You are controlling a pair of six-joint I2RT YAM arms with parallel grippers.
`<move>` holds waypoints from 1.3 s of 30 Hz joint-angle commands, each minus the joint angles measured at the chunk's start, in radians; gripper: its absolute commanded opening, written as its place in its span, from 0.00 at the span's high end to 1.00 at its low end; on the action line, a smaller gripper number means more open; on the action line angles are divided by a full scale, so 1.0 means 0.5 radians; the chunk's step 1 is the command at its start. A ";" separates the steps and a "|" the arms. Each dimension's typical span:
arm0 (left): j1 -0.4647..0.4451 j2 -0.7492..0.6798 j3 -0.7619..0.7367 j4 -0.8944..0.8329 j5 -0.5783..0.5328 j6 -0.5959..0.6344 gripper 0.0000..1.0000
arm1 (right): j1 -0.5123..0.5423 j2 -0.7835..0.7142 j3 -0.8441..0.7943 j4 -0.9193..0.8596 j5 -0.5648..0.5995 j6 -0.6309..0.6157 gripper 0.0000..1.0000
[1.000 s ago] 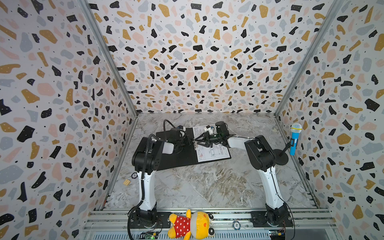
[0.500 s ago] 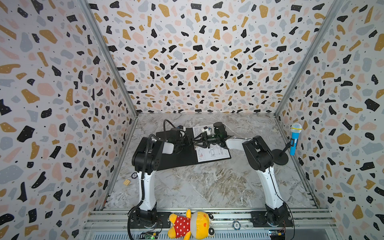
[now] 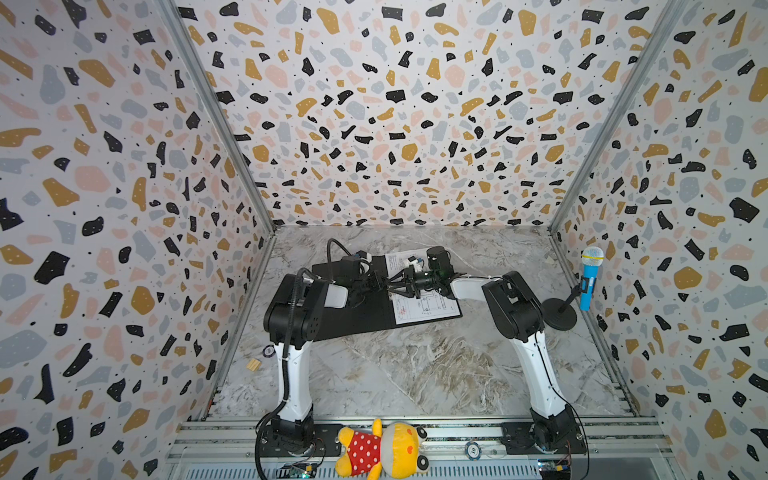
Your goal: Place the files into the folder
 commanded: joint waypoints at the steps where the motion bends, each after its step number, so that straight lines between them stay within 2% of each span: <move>1: -0.010 0.137 -0.053 -0.327 -0.114 0.070 0.94 | 0.002 0.019 0.100 0.000 -0.026 0.011 0.63; 20: -0.010 0.146 -0.051 -0.336 -0.115 0.085 0.94 | 0.016 0.050 0.133 0.007 -0.035 0.048 0.70; 32: -0.008 0.142 -0.048 -0.357 -0.134 0.095 0.94 | 0.029 0.038 0.113 -0.028 -0.043 0.023 0.82; 39: -0.009 0.135 -0.040 -0.391 -0.155 0.112 0.94 | 0.048 0.035 0.094 -0.056 -0.038 0.005 0.85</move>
